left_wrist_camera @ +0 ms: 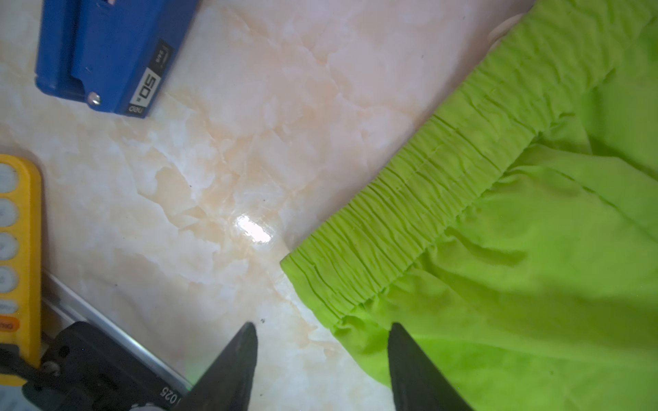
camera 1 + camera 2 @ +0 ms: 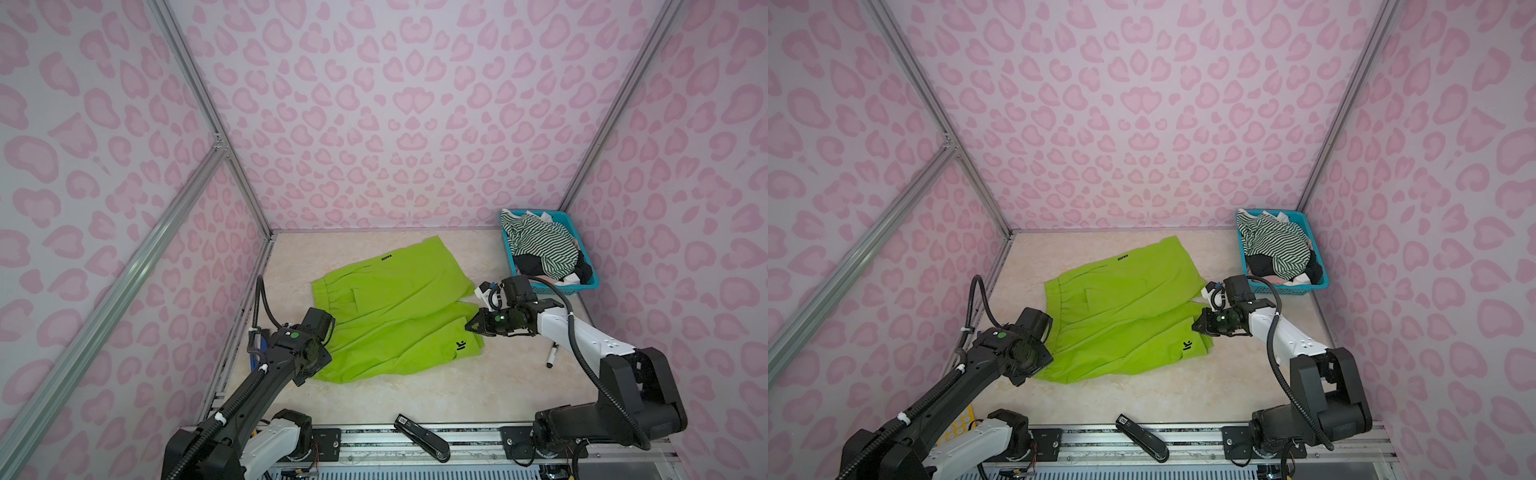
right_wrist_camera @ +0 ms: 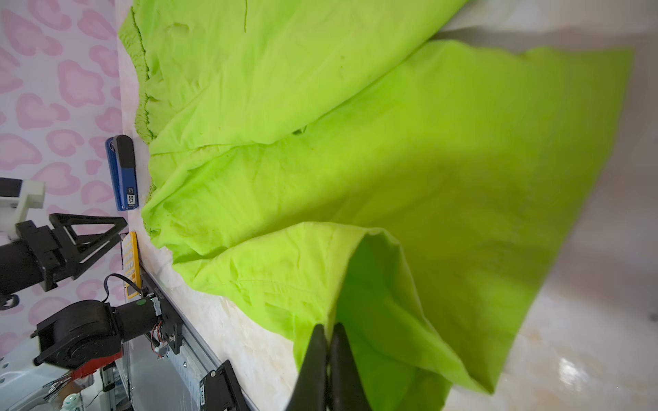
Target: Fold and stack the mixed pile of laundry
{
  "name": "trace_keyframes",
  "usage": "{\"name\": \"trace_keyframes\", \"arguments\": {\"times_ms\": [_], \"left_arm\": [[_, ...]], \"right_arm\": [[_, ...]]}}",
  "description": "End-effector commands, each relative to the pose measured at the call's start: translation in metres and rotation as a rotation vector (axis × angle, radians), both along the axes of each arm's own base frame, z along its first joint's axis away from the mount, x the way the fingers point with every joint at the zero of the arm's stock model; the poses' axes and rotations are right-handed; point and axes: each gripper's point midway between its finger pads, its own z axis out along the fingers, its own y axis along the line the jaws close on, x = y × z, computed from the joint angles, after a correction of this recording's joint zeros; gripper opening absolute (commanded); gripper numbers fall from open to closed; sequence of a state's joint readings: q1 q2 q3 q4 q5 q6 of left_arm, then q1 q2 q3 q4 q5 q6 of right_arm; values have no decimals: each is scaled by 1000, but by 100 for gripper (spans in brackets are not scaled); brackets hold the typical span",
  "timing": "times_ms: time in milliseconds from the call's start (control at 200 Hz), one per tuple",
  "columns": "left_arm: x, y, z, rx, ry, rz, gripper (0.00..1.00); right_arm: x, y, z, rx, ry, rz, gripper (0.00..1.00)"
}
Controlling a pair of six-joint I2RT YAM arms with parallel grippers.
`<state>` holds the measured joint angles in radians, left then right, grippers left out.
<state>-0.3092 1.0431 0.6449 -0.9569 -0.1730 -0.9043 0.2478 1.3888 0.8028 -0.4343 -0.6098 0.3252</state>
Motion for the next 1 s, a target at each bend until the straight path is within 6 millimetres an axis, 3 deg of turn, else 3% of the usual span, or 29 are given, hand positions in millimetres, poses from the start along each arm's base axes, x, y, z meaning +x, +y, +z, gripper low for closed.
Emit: {"name": "trace_keyframes", "arguments": {"times_ms": [0,165,390,540,760,995], "left_arm": [[-8,0,-10,-11,23,25,61],[-9,-5,-21,-41,31,24,61],[-1,-19,-40,-117,-5,8,61],[2,-23,-46,-134,3,-8,54],[4,-23,-52,-128,5,-16,37],[13,-25,-48,-108,19,-74,3]], "right_arm": [[-1,-9,4,-17,-9,-27,0],[-2,-15,14,-20,-33,-44,0],[-7,-16,9,-19,-18,-51,0],[-8,-17,9,-20,-20,-58,0],[-12,-20,11,-31,-29,-69,0],[-20,-31,30,-66,-135,-90,0]]}}
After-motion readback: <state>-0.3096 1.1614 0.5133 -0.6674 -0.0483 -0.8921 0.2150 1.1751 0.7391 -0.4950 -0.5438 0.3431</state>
